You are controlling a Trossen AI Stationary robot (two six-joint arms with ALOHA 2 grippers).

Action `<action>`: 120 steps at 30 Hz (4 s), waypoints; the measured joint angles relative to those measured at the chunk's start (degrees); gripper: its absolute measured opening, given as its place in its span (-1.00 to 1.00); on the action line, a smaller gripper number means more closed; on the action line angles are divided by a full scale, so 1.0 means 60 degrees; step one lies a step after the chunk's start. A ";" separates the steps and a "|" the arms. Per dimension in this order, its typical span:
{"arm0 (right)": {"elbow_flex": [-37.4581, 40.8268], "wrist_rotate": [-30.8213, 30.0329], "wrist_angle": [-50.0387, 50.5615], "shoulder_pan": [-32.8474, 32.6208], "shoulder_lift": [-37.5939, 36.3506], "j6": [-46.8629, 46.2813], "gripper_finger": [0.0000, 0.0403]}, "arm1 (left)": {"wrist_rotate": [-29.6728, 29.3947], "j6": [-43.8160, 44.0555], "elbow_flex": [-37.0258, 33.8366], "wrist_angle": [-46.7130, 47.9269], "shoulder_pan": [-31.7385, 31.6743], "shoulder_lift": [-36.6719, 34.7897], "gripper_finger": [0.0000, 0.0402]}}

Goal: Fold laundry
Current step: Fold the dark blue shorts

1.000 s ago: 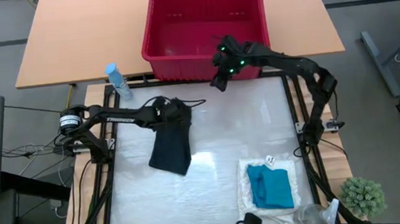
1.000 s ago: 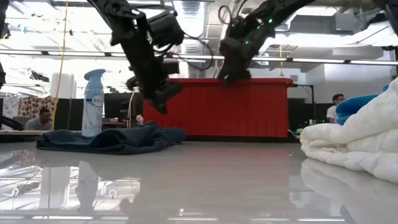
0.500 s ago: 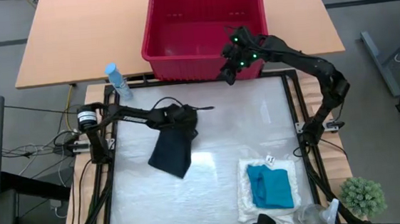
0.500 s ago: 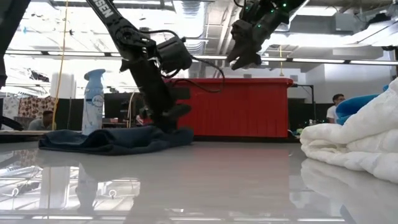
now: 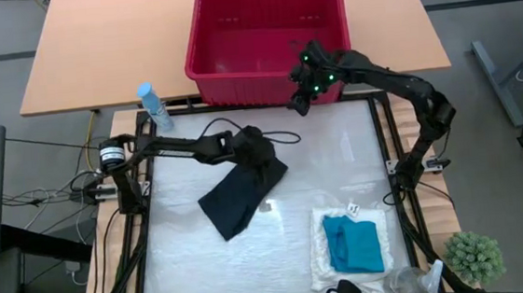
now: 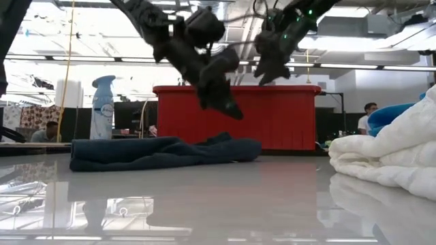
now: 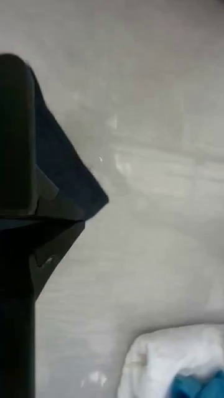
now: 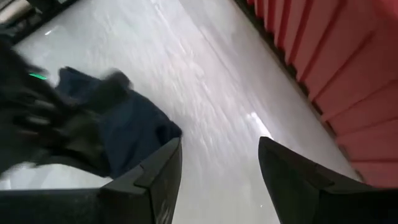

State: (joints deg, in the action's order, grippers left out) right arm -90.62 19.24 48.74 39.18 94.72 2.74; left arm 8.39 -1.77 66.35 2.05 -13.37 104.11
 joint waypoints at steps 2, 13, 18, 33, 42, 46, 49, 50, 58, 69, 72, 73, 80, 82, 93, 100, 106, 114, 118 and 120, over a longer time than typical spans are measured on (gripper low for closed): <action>0.0527 -0.0005 -0.0320 -0.0019 0.0040 -0.0298 0.16 | -0.0337 0.0112 0.0211 0.0603 -0.0008 -0.0321 -1.00; 0.2967 -0.0290 -0.3215 -0.1309 0.0044 -0.1890 0.16 | -0.2044 0.0940 -0.0766 0.2772 0.0349 -0.2723 -1.00; 0.3148 -0.1158 -0.4056 -0.2088 0.0037 -0.1774 0.16 | -0.2134 0.2011 -0.2235 0.0995 0.0434 -0.2903 -1.00; 0.3160 -0.0802 -0.4483 -0.2646 0.2024 -0.2225 0.16 | -0.2289 0.2984 -0.3137 -0.0288 0.0426 -0.2907 -1.00; 0.3149 -0.0456 -0.4712 -0.2749 0.2714 -0.2239 0.16 | -0.2303 0.2992 -0.3130 -0.0314 0.0430 -0.2609 -1.00; 0.3101 -0.0441 -0.4725 -0.2862 0.3137 -0.2231 0.16 | -0.2271 0.2952 -0.3133 -0.0394 0.0430 -0.2306 -1.00; 0.3080 -0.0657 -0.4624 -0.2885 0.3315 -0.2538 0.16 | -0.2249 0.2948 -0.3133 -0.0549 0.0430 -0.2091 -1.00; 0.3079 -0.0836 -0.4584 -0.2918 0.3405 -0.2662 0.16 | -0.2230 0.2935 -0.3133 -0.0543 0.0430 -0.2031 -1.00; 0.3091 -0.1429 -0.4309 -0.3178 0.3438 -0.2993 -0.22 | -0.2545 0.2624 -0.3133 -0.0555 0.0430 -0.2014 -1.00; 0.3106 -0.1104 -0.3662 -0.3177 0.3215 -0.3237 -0.95 | -0.2520 0.2687 -0.3133 -0.0268 0.0430 -0.2070 -1.00; 0.3153 -0.1096 -0.3249 -0.2892 0.2860 -0.3230 -0.96 | -0.2471 0.2748 -0.2990 0.0304 0.0430 -0.2306 -1.00; 0.3160 -0.1128 -0.3097 -0.2771 0.2730 -0.3228 -0.96 | -0.2463 0.2755 -0.2938 0.0478 0.0430 -0.2448 -1.00; 0.3171 -0.1352 -0.2344 -0.2222 0.2050 -0.2936 -0.96 | -0.2469 0.3195 -0.3349 -0.0039 0.0956 -0.2632 -1.00; 0.3171 -0.1341 -0.2151 -0.2193 0.1904 -0.2905 -0.96 | -0.2631 0.3360 -0.3693 -0.1039 0.1103 -0.2418 -1.00; 0.3153 -0.1260 -0.1877 -0.2503 0.1222 -0.3077 -0.96 | -0.2402 0.3742 -0.4037 -0.3351 0.1173 -0.0837 -1.00; 0.3149 -0.1228 -0.1839 -0.2981 0.1148 -0.3217 -0.96 | -0.2174 0.3948 -0.4020 -0.3744 0.1129 0.0114 -1.00; 0.3074 -0.1177 -0.1721 -0.3354 0.1085 -0.3532 -0.96 | -0.2023 0.3983 -0.3951 -0.3912 0.1122 0.0310 -1.00; 0.2203 -0.1157 -0.1392 -0.3837 0.1075 -0.3663 -0.96 | -0.2054 0.3992 -0.3971 -0.4404 0.1082 0.0321 -1.00; 0.1956 -0.1147 -0.1453 -0.4105 0.1075 -0.3981 -0.96 | -0.2182 0.3913 -0.3971 -0.4620 0.1082 0.0325 -1.00; 0.1895 -0.1148 -0.1515 -0.4222 0.1075 -0.4182 -0.96 | -0.2308 0.3907 -0.3971 -0.4622 0.1082 0.0331 -1.00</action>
State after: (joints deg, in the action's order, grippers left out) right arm -79.25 12.35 39.66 13.85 101.16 -22.36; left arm -5.46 21.68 42.52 -25.69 -6.87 106.10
